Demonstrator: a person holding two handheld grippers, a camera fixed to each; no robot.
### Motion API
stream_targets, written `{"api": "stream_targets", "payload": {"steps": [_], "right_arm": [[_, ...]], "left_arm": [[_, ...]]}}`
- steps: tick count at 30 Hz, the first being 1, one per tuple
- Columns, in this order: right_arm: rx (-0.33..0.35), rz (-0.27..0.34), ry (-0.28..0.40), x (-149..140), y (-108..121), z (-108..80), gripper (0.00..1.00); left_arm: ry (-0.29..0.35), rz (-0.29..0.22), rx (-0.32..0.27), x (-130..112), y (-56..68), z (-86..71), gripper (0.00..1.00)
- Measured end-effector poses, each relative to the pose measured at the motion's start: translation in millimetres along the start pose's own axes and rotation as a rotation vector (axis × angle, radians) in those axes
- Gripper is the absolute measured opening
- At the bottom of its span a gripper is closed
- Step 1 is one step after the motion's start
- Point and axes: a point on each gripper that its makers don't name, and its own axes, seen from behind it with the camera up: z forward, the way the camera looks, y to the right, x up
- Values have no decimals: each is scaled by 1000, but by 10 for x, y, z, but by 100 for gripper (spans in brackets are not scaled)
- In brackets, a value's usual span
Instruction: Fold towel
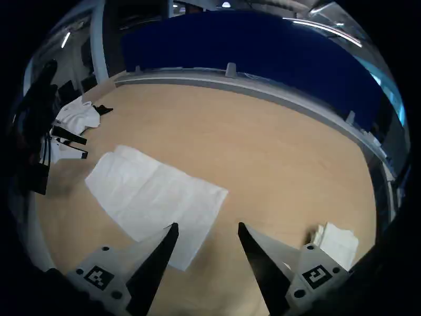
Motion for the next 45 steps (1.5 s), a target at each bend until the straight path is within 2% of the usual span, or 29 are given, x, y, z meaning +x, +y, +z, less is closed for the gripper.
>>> {"api": "stream_targets", "payload": {"steps": [9, 21, 27, 33, 45], "right_arm": [[44, -54, -32, -180, -171, -131, 88], [107, -134, -79, -382, -345, -235, 88], [133, -177, -104, -476, -398, -252, 88], [141, -205, -128, -547, -407, -218, 88], [157, -242, -166, -684, -412, -140, 85]], "left_arm": [[15, -53, 60, -221, -150, -236, 94], [20, -115, 133, -723, -336, -688, 93], [22, -162, 165, -953, -409, -907, 93], [13, -178, 182, -1113, -438, -1013, 93], [12, -169, 186, -1194, -396, -1129, 93]]}}
